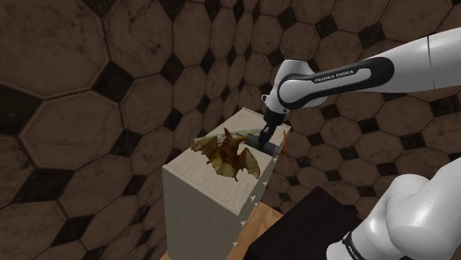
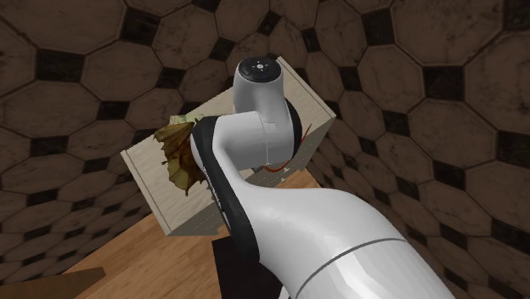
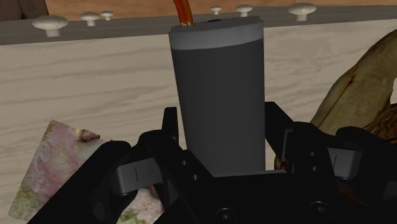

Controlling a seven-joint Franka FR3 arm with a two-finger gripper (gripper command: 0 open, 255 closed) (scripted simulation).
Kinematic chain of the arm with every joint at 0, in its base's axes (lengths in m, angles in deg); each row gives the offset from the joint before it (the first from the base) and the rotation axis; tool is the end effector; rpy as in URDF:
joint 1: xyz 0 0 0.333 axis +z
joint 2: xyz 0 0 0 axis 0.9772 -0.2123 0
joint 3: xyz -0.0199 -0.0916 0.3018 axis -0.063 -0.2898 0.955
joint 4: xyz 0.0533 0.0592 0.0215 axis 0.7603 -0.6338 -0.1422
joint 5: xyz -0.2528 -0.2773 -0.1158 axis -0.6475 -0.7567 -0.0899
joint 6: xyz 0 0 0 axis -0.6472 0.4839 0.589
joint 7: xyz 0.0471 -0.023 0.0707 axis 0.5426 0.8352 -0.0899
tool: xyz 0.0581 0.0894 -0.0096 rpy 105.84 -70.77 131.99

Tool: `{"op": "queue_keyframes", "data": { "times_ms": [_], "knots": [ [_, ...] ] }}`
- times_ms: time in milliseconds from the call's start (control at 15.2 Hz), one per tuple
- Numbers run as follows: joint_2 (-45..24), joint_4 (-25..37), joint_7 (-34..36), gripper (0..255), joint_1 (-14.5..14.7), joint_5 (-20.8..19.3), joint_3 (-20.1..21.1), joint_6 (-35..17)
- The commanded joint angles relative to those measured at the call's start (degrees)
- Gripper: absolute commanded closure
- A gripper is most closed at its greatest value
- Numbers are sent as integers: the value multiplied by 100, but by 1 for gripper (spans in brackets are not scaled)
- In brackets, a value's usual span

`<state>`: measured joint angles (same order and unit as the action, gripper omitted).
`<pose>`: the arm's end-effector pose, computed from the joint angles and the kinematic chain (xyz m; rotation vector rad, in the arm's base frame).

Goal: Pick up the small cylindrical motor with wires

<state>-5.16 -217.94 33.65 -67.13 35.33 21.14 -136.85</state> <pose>0.4578 0.0296 0.3909 -2.9596 -0.5288 0.0201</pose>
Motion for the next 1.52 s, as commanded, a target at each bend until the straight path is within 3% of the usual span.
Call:
{"op": "queue_keyframes", "data": {
  "times_ms": [0,330,1452],
  "knots": [
    [-4,-4,1,255,-1,0,-2,-2],
    [-5,0,2,255,-1,0,-1,1],
    [449,768,206,255,-27,-130,30,1208]
  ]
}}
